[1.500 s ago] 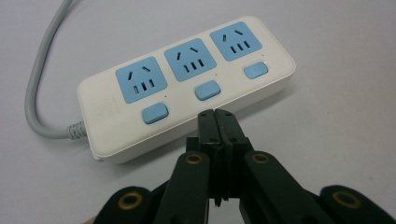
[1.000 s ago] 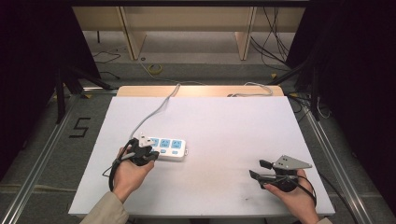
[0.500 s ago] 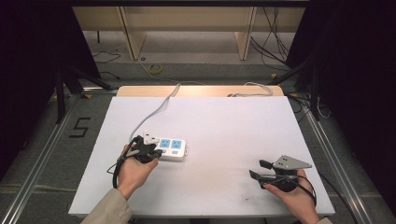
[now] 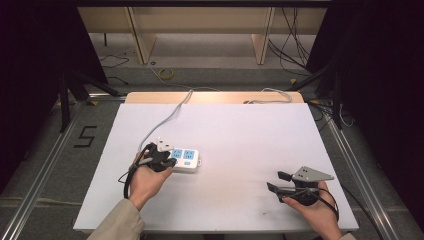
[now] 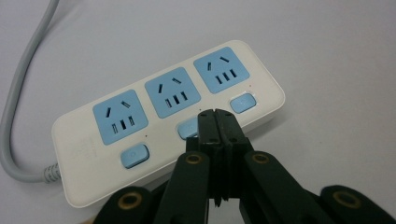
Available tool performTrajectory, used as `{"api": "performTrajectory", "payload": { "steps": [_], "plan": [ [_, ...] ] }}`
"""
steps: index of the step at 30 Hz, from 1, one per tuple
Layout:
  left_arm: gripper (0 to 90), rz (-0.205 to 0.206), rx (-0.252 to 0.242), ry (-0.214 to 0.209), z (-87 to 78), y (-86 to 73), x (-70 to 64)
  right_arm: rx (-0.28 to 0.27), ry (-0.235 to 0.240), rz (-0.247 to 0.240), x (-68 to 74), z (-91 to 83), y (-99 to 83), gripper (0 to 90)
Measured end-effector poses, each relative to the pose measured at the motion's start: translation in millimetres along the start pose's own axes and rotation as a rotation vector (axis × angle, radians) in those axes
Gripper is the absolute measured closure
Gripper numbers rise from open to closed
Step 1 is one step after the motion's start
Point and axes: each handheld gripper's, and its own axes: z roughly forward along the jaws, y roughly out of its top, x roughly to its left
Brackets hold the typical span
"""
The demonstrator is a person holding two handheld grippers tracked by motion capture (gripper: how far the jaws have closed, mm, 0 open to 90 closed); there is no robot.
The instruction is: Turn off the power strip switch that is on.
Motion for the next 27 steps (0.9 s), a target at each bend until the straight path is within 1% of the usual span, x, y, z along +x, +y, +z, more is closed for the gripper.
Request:
{"api": "performTrajectory", "payload": {
  "steps": [7,12,14,27],
  "plan": [
    [89.6,0.009,0.006,0.002,2.0,3.5,-1.2,0.001,0.001,-0.001,0.0,0.0,0.0,40.3],
    [89.6,0.008,0.008,0.0,3.7,5.4,-2.2,0.001,0.001,-0.001,0.0,0.0,0.0,40.3],
    [89.6,0.016,0.015,-0.003,4.2,6.1,-2.0,0.002,0.0,0.001,0.3,-0.1,0.0,40.3],
    [89.6,0.018,0.019,-0.009,7.7,9.8,-4.0,0.0,0.001,-0.002,0.2,0.0,0.0,40.3]
  ]
}}
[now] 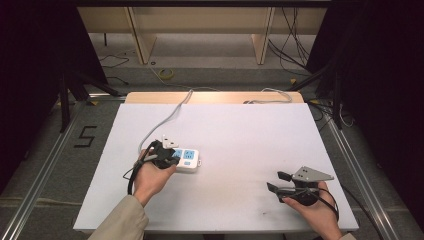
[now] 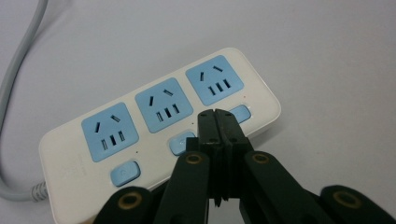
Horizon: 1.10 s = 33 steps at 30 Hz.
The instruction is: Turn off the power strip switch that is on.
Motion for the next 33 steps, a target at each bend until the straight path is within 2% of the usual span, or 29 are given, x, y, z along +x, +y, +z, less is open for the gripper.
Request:
{"api": "performTrajectory", "payload": {
  "steps": [33],
  "plan": [
    [89.6,0.017,0.024,-0.015,8.7,8.5,-5.8,0.006,0.007,-0.006,0.2,0.4,-0.3,40.3]
  ]
}}
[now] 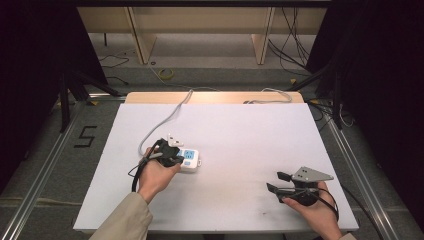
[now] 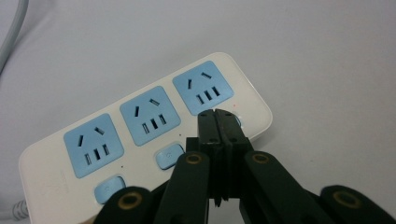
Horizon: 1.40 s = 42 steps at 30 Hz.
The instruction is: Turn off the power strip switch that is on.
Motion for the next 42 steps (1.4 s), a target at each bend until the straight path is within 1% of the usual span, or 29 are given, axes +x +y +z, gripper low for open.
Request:
{"api": "performTrajectory", "payload": {
  "steps": [7,12,14,16,23,32,34,39,42],
  "plan": [
    [89.6,0.008,0.009,-0.003,1.9,2.7,-1.3,0.0,0.0,-0.001,0.0,-0.1,0.0,40.3],
    [89.6,0.005,0.012,-0.006,4.4,4.4,-3.2,0.0,-0.002,0.001,0.0,-0.2,-0.1,40.2],
    [89.6,0.012,0.021,-0.01,4.9,5.3,-3.3,0.0,-0.001,0.001,0.0,-0.3,-0.1,40.2],
    [89.6,0.007,0.023,-0.01,5.7,6.3,-4.2,-0.001,-0.001,0.001,0.1,-0.4,-0.1,40.2],
    [89.6,0.008,0.032,-0.014,8.0,10.0,-5.4,-0.001,-0.001,0.003,0.1,-0.7,-0.2,40.1],
    [89.6,0.018,0.055,-0.01,9.4,16.8,-4.5,0.001,0.0,0.001,0.2,-0.4,-0.3,40.1],
    [89.6,0.018,0.063,-0.011,10.0,17.8,-4.4,0.001,0.0,0.001,0.2,-0.4,-0.3,40.1],
    [89.6,0.032,0.088,-0.016,11.6,20.5,-3.7,0.002,0.001,0.001,0.3,-0.3,-0.3,40.1],
    [89.6,0.032,0.093,-0.018,13.1,21.7,-3.9,0.002,0.001,0.001,0.2,-0.3,-0.3,40.1]
  ]
}}
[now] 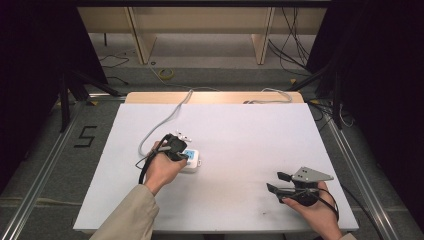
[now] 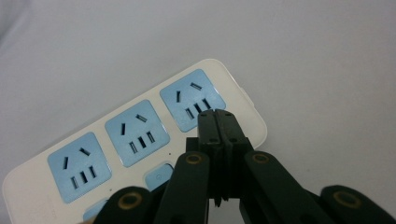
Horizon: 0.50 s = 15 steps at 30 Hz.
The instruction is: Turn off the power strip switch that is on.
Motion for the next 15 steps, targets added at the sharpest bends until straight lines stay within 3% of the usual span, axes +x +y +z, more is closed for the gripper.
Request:
{"api": "performTrajectory", "payload": {
  "steps": [15],
  "plan": [
    [89.5,0.008,0.05,-0.012,5.8,7.2,0.3,0.002,0.002,0.0,0.1,0.3,-0.1,40.0]
  ]
}}
